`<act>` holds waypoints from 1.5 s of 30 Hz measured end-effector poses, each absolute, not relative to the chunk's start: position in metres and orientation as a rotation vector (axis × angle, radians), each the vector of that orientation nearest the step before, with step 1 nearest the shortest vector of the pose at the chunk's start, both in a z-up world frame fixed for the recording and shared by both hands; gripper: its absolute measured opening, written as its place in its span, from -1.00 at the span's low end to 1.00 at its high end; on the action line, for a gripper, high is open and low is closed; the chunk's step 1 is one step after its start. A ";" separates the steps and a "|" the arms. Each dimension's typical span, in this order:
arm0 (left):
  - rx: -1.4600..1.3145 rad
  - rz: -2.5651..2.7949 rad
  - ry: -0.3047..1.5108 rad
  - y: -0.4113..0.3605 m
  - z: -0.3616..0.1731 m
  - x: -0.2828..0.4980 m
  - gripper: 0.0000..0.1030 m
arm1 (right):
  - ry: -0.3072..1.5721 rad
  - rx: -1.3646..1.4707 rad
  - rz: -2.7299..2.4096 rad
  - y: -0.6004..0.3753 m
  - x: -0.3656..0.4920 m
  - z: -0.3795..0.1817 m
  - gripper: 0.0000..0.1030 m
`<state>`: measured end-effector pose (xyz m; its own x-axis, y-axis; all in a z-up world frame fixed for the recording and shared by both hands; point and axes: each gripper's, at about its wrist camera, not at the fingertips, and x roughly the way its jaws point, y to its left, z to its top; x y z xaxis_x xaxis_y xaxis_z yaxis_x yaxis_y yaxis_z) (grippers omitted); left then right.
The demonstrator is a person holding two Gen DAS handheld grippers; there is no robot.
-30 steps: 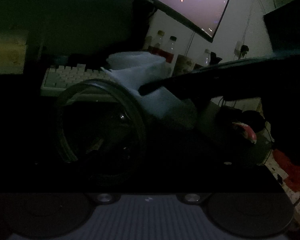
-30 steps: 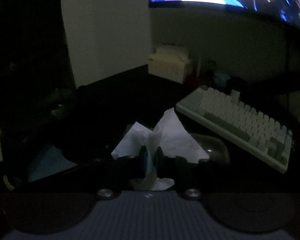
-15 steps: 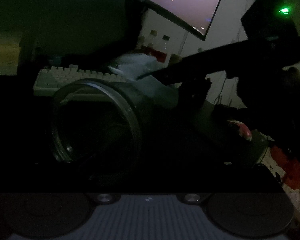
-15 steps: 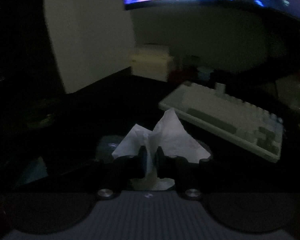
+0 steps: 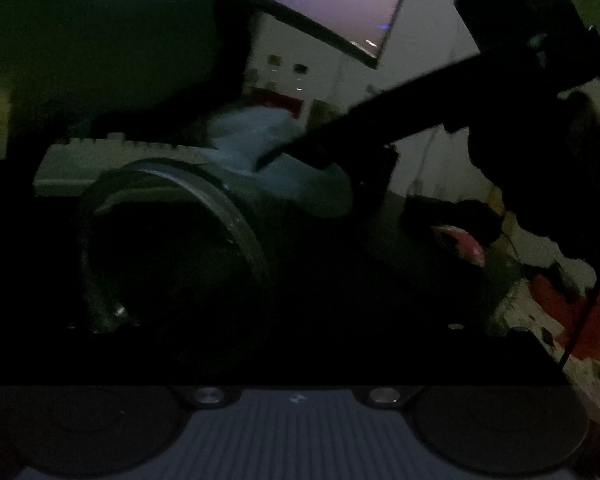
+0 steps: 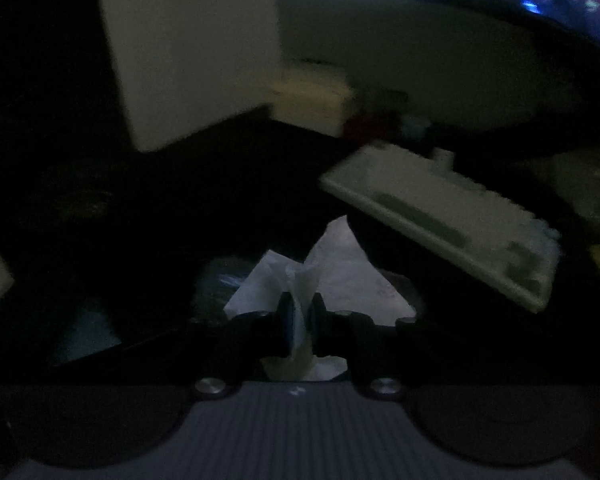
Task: Clean container
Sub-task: 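Keep wiping the jar interior with the tissue in the right tool, then rub the tissue around inside the jar mouth with the right tool while the left holds the jar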
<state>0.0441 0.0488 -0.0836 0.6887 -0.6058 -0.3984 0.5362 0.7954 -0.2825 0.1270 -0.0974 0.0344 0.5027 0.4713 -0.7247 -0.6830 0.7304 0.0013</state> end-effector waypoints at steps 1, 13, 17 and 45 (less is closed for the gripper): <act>-0.147 -0.649 0.497 0.047 -0.084 0.044 0.99 | 0.772 -0.298 0.712 -0.098 0.127 0.035 -0.79; -0.141 -0.691 0.492 0.040 -0.087 0.041 0.99 | 0.766 -0.251 0.758 -0.098 0.122 0.036 -0.73; -0.149 -0.698 0.494 0.041 -0.087 0.042 0.99 | 0.744 -0.288 0.857 -0.087 0.099 0.040 -0.74; -0.173 -0.699 0.492 0.044 -0.089 0.043 1.00 | 0.701 -0.194 0.723 -0.115 0.131 0.023 -0.72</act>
<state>0.0426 0.0445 -0.0893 0.6570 -0.6540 -0.3750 0.5741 0.7564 -0.3134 0.1306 -0.1146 0.0235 0.5363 0.5402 -0.6485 -0.6649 0.7437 0.0696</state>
